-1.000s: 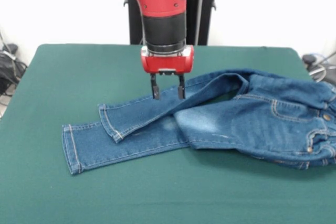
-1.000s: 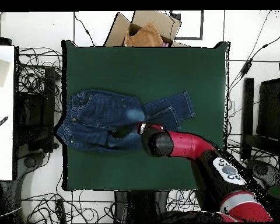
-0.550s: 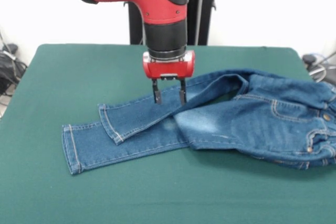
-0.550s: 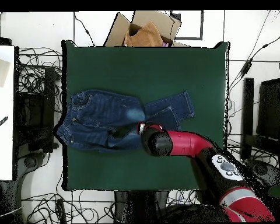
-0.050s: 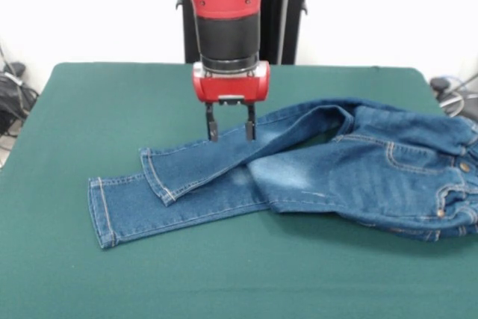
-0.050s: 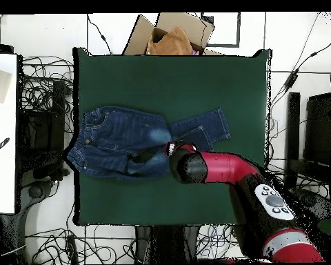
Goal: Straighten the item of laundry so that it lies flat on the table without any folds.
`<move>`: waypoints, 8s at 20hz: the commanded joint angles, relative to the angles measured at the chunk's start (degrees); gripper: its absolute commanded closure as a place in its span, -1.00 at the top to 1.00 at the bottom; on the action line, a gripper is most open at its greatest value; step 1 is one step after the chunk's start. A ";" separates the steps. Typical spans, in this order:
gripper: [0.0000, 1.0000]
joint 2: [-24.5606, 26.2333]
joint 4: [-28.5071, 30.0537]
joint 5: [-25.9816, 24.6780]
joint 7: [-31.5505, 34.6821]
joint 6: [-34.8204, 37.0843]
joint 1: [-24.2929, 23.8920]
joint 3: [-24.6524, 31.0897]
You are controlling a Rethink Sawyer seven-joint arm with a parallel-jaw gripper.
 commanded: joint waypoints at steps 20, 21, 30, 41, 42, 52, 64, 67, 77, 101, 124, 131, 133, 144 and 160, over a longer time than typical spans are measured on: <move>1.00 2.70 -6.66 -9.51 -4.68 4.04 -4.56 2.13; 1.00 2.81 -6.77 -9.70 -5.06 4.32 -5.13 2.55; 1.00 5.77 -8.23 -11.18 -6.17 5.79 -7.55 4.95; 1.00 9.83 -12.30 -13.19 -2.48 2.94 -3.35 2.50; 1.00 10.04 -12.52 -13.41 -2.31 2.74 -3.19 2.39; 1.00 14.31 -16.47 -14.63 -2.69 1.56 -2.51 2.51; 1.00 17.65 -18.94 -15.02 -3.30 1.08 -2.70 3.64; -1.00 17.91 -18.98 -15.72 -3.26 -0.38 -2.83 3.87; -1.00 17.68 -18.86 -15.59 -2.08 -0.22 -2.69 3.95; -1.00 1.43 -2.39 -13.48 -10.78 11.05 -20.67 13.19; -1.00 -9.05 9.17 -14.12 -12.97 15.04 -35.37 22.70; -1.00 -8.24 9.96 -15.46 -13.02 14.94 -38.09 24.56; -1.00 -7.18 9.40 -15.93 -13.30 15.07 -38.48 24.88; 1.00 -6.58 10.31 -16.73 -11.59 14.11 -39.57 26.16; 1.00 -2.48 0.86 -19.23 -6.20 14.44 -27.82 22.64</move>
